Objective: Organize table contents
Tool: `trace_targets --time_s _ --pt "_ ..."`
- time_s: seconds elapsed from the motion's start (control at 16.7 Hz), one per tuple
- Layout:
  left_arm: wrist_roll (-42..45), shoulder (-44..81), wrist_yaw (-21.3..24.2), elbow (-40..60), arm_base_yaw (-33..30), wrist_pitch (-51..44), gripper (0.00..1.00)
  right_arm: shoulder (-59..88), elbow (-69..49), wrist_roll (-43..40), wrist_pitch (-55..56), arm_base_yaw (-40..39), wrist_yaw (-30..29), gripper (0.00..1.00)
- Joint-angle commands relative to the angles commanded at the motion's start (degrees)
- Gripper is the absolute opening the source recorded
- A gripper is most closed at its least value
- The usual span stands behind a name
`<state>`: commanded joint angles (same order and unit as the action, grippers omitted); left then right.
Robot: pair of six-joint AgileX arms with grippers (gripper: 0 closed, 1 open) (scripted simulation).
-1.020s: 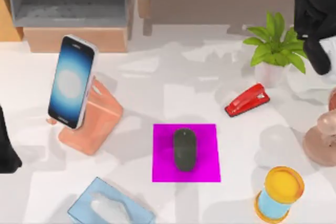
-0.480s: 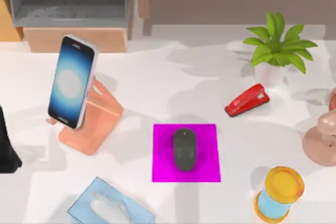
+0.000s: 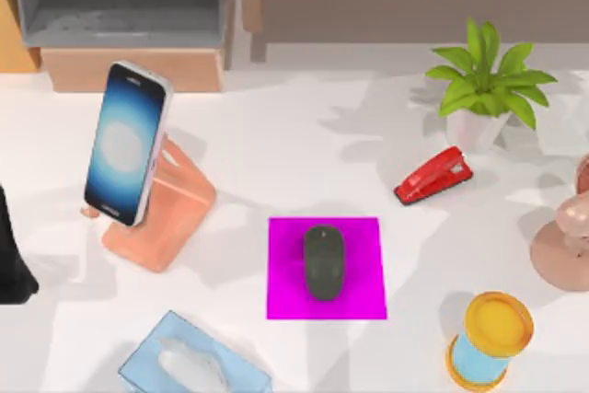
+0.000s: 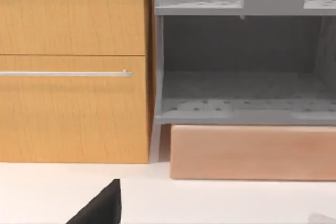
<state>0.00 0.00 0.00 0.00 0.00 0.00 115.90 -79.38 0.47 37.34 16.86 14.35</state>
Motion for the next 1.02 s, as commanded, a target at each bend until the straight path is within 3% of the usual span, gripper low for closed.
trace_targets --time_s 0.96,1.02 --pt "0.00 0.00 0.00 0.00 0.00 0.00 1.00 0.30 -0.27 0.03 -0.28 0.21 0.72 0.00" --pt "0.00 0.00 0.00 0.00 0.00 0.00 1.00 0.30 -0.27 0.03 -0.28 0.21 0.72 0.08"
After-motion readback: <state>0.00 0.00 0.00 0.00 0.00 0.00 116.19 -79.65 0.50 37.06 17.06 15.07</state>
